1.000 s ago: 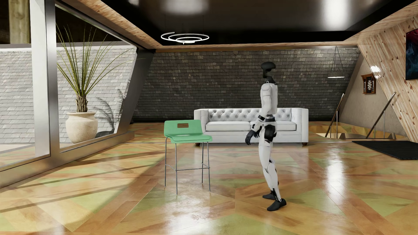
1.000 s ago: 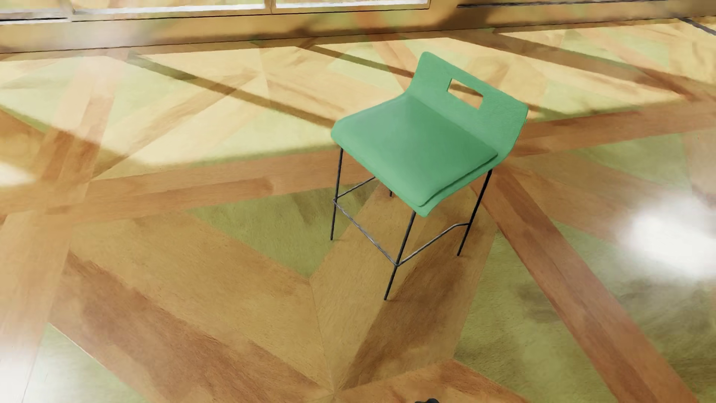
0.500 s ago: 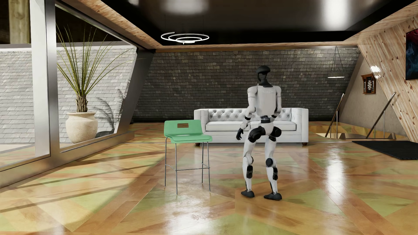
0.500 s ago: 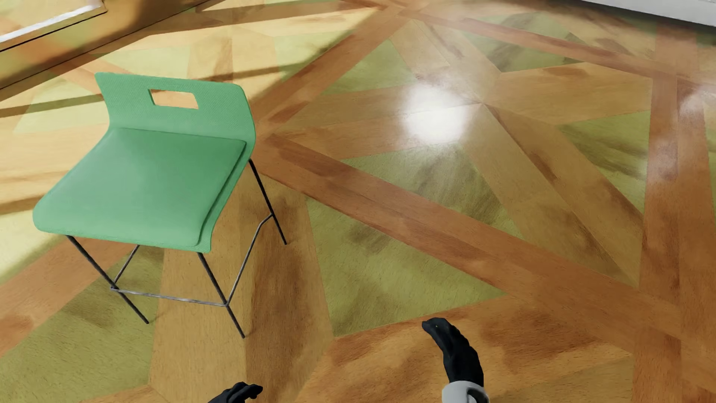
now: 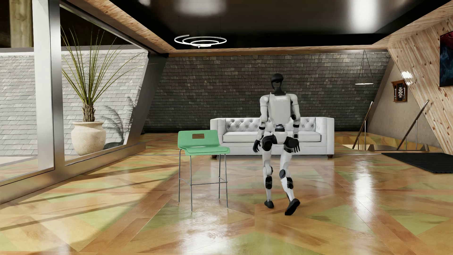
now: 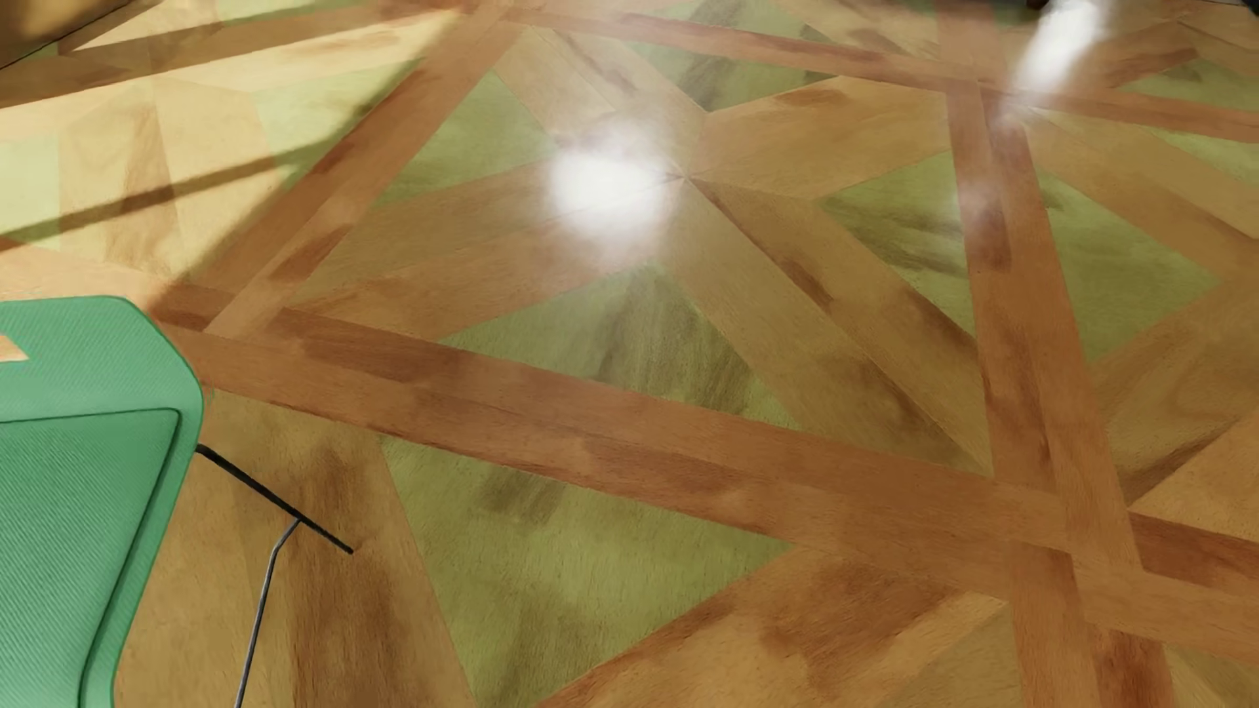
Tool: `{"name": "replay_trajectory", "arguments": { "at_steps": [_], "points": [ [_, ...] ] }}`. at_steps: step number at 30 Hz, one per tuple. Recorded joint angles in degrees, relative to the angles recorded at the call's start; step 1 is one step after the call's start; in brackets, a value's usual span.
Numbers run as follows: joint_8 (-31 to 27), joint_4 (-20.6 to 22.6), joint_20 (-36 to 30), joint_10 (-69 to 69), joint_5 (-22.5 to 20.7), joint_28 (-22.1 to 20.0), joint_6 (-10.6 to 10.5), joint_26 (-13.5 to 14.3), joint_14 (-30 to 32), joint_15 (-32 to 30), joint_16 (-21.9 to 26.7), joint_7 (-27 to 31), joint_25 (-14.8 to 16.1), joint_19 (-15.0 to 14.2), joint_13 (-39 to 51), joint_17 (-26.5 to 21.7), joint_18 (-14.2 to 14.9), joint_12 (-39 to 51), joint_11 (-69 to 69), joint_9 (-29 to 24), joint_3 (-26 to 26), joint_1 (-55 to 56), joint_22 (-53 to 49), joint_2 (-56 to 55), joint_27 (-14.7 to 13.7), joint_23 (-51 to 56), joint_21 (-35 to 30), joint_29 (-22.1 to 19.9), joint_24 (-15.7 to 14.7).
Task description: Walk towards the light gray sofa
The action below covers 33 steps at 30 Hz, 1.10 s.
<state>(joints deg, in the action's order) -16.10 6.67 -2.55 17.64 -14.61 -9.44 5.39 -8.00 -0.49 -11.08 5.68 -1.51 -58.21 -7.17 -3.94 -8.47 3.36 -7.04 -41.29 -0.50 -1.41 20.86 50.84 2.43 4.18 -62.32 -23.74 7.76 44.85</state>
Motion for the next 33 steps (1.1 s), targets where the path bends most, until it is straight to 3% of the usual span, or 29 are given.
{"name": "replay_trajectory", "arguments": {
  "at_steps": [1, 2, 3, 4, 6, 7, 8, 10, 13, 14, 16, 17, 18, 20, 21, 23, 25, 27, 28, 30, 32, 33],
  "points": [
    [4.8, -0.2, 1.4, 2.9, 1.6, -1.1, 0.4, 0.9, -2.8, -3.3, -1.4, -2.8, -1.7, -6.7, 0.7, -2.4, -1.4, 0.1, -8.6, 0.0, -1.4, 0.2, -0.2, -4.5, -2.7, -0.8, -2.1, 4.2, -0.4],
    [9.8, -0.7, 2.9, 5.0, 5.0, -2.7, 0.8, 2.1, -5.3, -4.3, -2.9, -5.9, -1.2, -7.0, 1.3, -4.7, -2.7, 0.1, -17.1, -0.2, -2.8, -0.3, -0.6, -9.6, -4.4, -0.1, -1.7, 6.7, -0.9],
    [9.7, -1.0, 3.8, 5.8, 7.6, -4.0, 1.2, 3.1, -7.5, 0.4, -4.1, -8.4, 1.0, -7.1, 1.8, -6.2, -3.6, 0.0, -23.7, -0.4, -3.4, -1.9, -0.7, -14.1, -4.3, 1.6, 1.4, 6.5, -1.3],
    [8.9, -0.9, 3.9, 6.3, 11.1, -4.6, 1.6, 3.8, -9.5, 4.1, -5.0, -10.5, 4.3, -7.2, 2.0, -6.6, -4.3, 0.2, -28.2, -0.7, -3.4, -3.8, -0.4, -18.5, -2.3, 4.3, 6.8, 2.8, -1.1],
    [9.9, -0.7, 1.9, 6.8, 16.3, -3.5, 2.2, 5.0, -13.2, 10.8, -5.1, -13.7, 12.7, -1.3, 1.5, -3.9, -5.0, 0.6, -30.6, -1.2, -2.3, -8.0, 0.4, -26.7, 1.9, 12.4, 19.7, -11.9, 0.7],
    [9.8, -0.7, 0.5, 6.9, 17.0, -2.4, 2.3, 5.9, -15.1, 14.4, -4.6, -14.8, 15.7, 1.3, 1.0, -2.0, -5.0, 1.1, -28.5, -1.3, -1.5, -10.2, 0.4, -30.3, 2.2, 16.7, 23.2, -18.2, 1.7],
    [9.7, -0.8, -1.1, 6.8, 17.3, -1.0, 2.2, 5.9, -16.8, 17.2, -4.3, -15.7, 17.0, 2.5, 0.8, -1.1, -4.9, 2.2, -24.1, -1.4, -0.7, -12.4, -0.5, -33.2, 1.6, 20.1, 23.7, -21.4, 2.5],
    [10.2, -1.3, -3.3, 5.2, 17.5, 0.0, 1.5, 6.3, -19.3, 19.8, -2.9, -16.7, 16.1, 5.1, 0.3, -1.1, -4.3, 3.5, -9.4, -1.4, 1.2, -17.0, -2.7, -36.7, -0.2, 25.0, 20.8, -21.1, 2.9],
    [7.8, -2.1, -5.7, 0.5, 15.9, 0.4, -0.4, 6.4, -21.2, 8.5, -0.4, -16.2, 14.2, 6.5, -2.9, -0.3, -3.3, 6.1, 20.5, -1.0, 4.0, -24.0, -4.8, -36.7, -2.5, 27.9, 18.8, -18.2, 2.5],
    [6.5, -2.4, -6.8, -0.6, 15.5, 0.9, -1.1, 6.0, -21.7, 9.2, 0.7, -15.6, 13.1, 4.8, -4.5, 0.7, -2.9, 7.4, 27.3, -0.9, 4.8, -26.3, -5.0, -36.0, -2.4, 27.6, 19.5, -18.5, 2.6],
    [7.5, -3.9, -8.1, -0.2, 14.9, 1.5, -2.3, 4.6, -22.2, 4.5, 2.2, -14.0, 12.6, 1.6, -6.8, 3.7, -1.3, 9.3, 23.7, -1.1, 5.8, -30.7, -5.4, -36.2, -0.2, 23.3, 22.4, -20.9, 3.2],
    [8.3, -5.2, -7.5, 1.5, 13.7, 0.8, -3.0, 3.8, -21.1, 4.0, 2.7, -13.2, 12.6, 4.0, -7.2, 4.9, -0.7, 8.9, 18.5, -1.3, 6.2, -32.7, -6.3, -36.1, 1.6, 18.6, 23.7, -21.7, 2.8],
    [9.2, -6.9, -5.9, 3.8, 12.3, -0.6, -4.0, 3.0, -18.4, 6.1, 2.8, -12.6, 11.8, 4.6, -6.8, 5.7, -0.3, 7.6, 14.3, -1.5, 6.5, -34.2, -7.5, -35.7, 4.4, 12.6, 24.4, -21.5, 1.7],
    [11.9, -11.7, -3.9, 14.1, 10.1, -2.4, -6.2, 1.7, -6.6, 9.9, 2.6, -11.7, 8.7, 6.4, -5.6, 6.9, -2.1, 4.5, 12.4, -1.7, 6.7, -32.5, -8.5, -31.7, 9.8, 1.5, 24.7, -17.9, -0.9],
    [13.6, -15.2, -5.3, 22.8, 9.2, -0.6, -7.5, 1.3, 1.0, 11.3, 3.4, -11.7, 7.8, 7.1, -5.6, 7.6, -3.4, 4.0, 13.2, -1.8, 6.5, -28.9, -7.8, -29.2, 10.4, -1.0, 25.0, -16.6, -0.9],
    [16.5, -23.9, -10.9, 41.1, 6.5, 6.3, -10.1, 2.1, 13.3, 14.2, 7.1, -10.3, 7.3, 8.2, -6.2, 9.2, -0.7, 3.8, 15.1, -2.2, 5.4, -18.9, -7.5, -24.4, 7.3, -0.5, 26.2, -17.7, 2.4],
    [18.0, -23.0, -12.9, 53.8, 3.9, 8.6, -12.1, 3.4, 7.6, 17.2, 9.7, -3.5, 4.4, 9.5, -3.6, 9.9, 2.4, 1.6, 16.5, -2.9, 4.4, -7.1, -10.4, -19.4, 6.4, -1.1, 24.2, -19.8, 3.8],
    [18.2, -21.6, -9.4, 55.4, 2.3, 4.7, -13.0, 2.8, 1.7, 20.9, 9.2, -1.4, -0.2, 10.3, 2.4, 10.2, 3.6, -2.4, 16.1, -3.5, 4.2, 1.8, -12.8, -15.4, 7.5, -3.0, 20.4, -17.6, 0.6],
    [17.8, -21.1, -7.7, 52.2, 1.9, 2.5, -13.1, 1.4, -2.8, 22.7, 7.8, -1.5, -1.4, 10.6, 5.5, 10.3, 3.3, -4.0, 15.6, -3.6, 3.9, 5.2, -12.8, -13.7, 6.6, -2.7, 19.5, -16.9, -1.1],
    [16.6, -19.5, -5.8, 38.7, 2.1, 1.6, -12.7, -1.2, -7.2, 25.6, 5.9, -1.8, -0.7, 11.0, 10.6, 10.4, 2.7, -5.5, 16.1, -3.5, 3.0, 10.1, -11.5, -10.0, 2.8, 2.0, 19.3, -17.9, -2.2],
    [15.5, -17.6, -6.0, 19.1, 2.9, 2.9, -11.8, -2.2, -5.3, 27.2, 4.9, -3.1, 2.6, 11.1, 13.2, 9.8, 0.8, -5.1, 18.6, -3.0, 2.0, 11.7, -8.4, -5.9, -2.2, 9.1, 18.5, -19.9, -1.2],
    [15.0, -15.9, -6.1, 8.9, 3.4, 3.9, -11.3, -2.3, -3.4, 27.6, 4.5, -2.6, 4.5, 11.0, 14.3, 9.4, 1.7, -5.0, 20.2, -2.7, 1.6, 11.7, -7.1, -3.8, -4.3, 12.5, 17.3, -20.6, -0.5]
  ]
}}
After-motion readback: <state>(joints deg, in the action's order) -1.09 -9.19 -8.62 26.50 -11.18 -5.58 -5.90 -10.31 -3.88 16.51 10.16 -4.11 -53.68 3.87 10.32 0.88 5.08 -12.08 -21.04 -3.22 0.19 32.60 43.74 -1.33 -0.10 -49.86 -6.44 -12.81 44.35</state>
